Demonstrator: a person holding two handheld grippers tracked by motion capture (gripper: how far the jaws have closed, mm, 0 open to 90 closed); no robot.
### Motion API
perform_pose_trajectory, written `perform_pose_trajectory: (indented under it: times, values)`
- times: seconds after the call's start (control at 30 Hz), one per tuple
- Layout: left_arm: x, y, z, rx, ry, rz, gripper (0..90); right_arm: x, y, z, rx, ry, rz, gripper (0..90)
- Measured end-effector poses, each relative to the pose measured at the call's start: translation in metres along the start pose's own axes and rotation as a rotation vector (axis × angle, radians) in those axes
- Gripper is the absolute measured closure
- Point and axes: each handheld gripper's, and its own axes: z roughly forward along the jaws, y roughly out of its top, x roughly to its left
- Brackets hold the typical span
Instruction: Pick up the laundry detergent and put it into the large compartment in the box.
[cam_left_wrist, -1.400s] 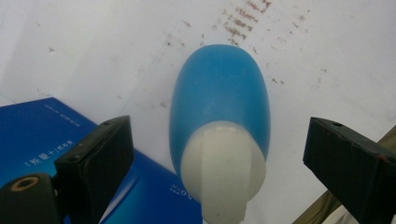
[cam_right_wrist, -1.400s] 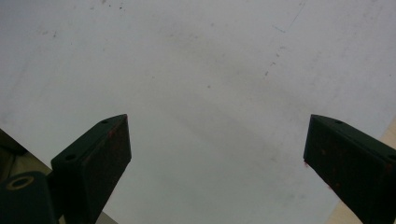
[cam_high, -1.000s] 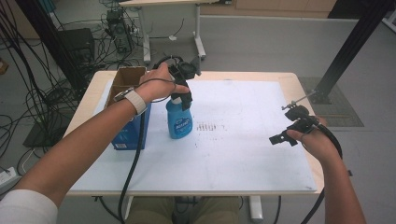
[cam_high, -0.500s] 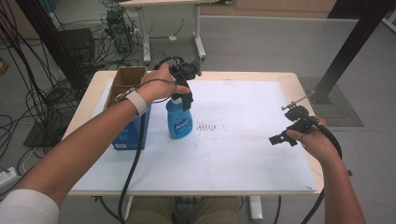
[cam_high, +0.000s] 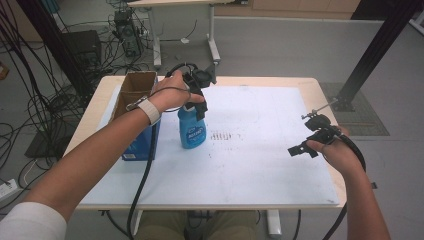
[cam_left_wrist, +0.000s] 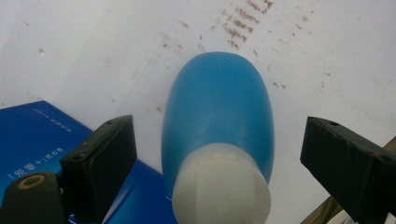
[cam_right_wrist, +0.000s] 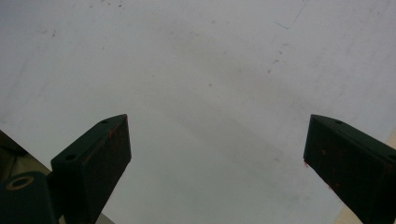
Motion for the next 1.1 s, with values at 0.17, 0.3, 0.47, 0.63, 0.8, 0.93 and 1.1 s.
perform_pose_trajectory:
  times: [0.17, 0.3, 0.47, 0.63, 0.8, 0.93, 1.1]
  values:
    - [0.001, 0.001, 0.005, 0.006, -0.004, -0.002, 11.4, -0.001, -0.001, 0.001, 0.001, 0.003, 0.003, 7.5]
    - [0.002, 0.002, 0.01, 0.013, -0.009, -0.005, 11.4, -0.001, -0.001, 0.002, 0.003, 0.004, 0.008, 7.4]
    - [0.004, 0.001, 0.014, 0.012, -0.013, -0.007, 11.7, -0.001, -0.001, 0.002, 0.002, 0.005, 0.008, 7.5]
    - [0.004, 0.001, 0.017, 0.01, -0.01, -0.005, 12.8, -0.001, -0.001, 0.003, 0.004, 0.006, 0.006, 7.4]
    - [0.004, 0.002, 0.02, 0.011, -0.013, -0.007, 13.8, -0.001, -0.001, 0.003, 0.005, 0.007, 0.006, 7.5]
    - [0.004, 0.002, 0.023, 0.015, -0.014, -0.009, 15.1, -0.001, -0.001, 0.003, 0.003, 0.007, 0.006, 7.5]
    - [0.004, 0.002, 0.025, 0.014, -0.015, -0.008, 17.0, -0.001, -0.002, 0.003, 0.003, 0.007, 0.006, 7.5]
